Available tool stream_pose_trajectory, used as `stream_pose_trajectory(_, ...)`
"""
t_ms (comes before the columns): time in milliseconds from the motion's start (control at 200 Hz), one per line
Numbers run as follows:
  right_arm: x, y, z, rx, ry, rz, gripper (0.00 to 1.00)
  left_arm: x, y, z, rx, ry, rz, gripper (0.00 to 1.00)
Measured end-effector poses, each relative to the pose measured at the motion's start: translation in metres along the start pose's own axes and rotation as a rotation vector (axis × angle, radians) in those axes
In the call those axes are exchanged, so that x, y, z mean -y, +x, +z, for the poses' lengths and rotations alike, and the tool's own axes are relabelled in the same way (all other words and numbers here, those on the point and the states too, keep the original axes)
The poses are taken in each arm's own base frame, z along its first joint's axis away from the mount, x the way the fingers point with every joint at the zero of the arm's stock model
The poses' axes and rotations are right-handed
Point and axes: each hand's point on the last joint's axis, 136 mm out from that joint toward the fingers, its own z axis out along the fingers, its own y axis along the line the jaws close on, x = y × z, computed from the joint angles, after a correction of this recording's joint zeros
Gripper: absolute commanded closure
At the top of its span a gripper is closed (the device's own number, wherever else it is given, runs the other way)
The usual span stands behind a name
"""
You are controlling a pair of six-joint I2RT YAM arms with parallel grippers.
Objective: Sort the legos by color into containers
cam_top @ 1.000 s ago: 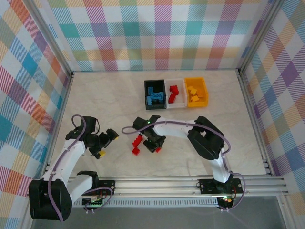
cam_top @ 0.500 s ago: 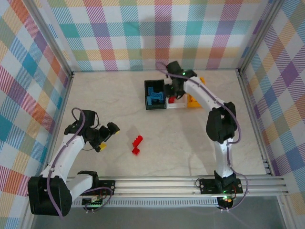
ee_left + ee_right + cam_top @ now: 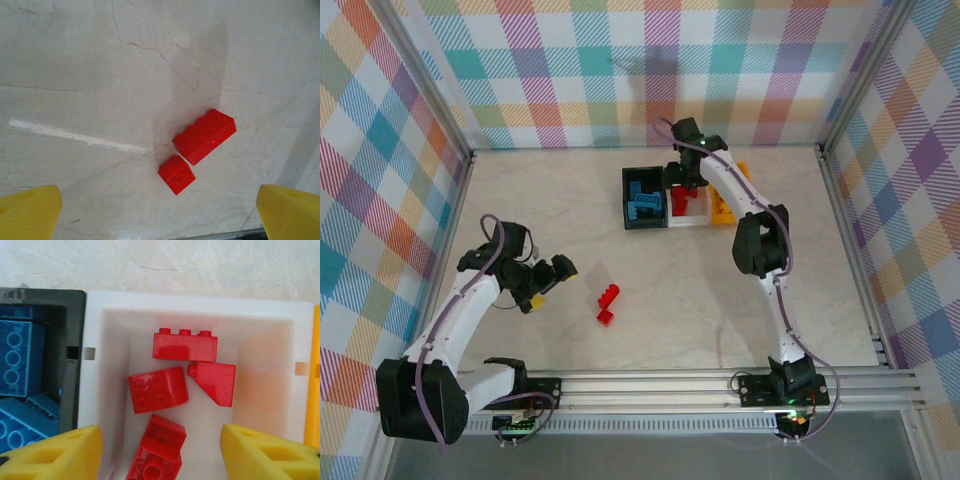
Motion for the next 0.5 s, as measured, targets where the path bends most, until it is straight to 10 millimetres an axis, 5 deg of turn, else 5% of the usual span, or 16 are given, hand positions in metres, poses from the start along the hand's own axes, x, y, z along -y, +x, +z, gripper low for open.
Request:
stream_pose_trajectory(110, -0.01, 0.014, -0.016, -0.044, -0.065, -0.005, 0.21, 0.0, -0.004, 0.006, -0.006, -0.006, -0.004, 0.0)
stream_pose_trajectory(235, -0.051, 0.053, -0.054, -0.131, -0.233, -0.068, 0.17, 0.0, -0.012, 0.01, 0.011, -0.015, -0.01, 0.0)
stream_pose_trajectory(365, -0.123, 0.126, -0.093, -0.24, -0.392, -0.23, 0.15, 0.0, -0.018, 0.011, 0.043, -0.017, -0.034, 0.0)
stream_pose_trajectory(500, -0.184, 0.212, -0.101, -0.394, -0.489, -0.374, 0.15, -0.01, -0.016, 0.013, 0.072, -0.032, -0.072, 0.0)
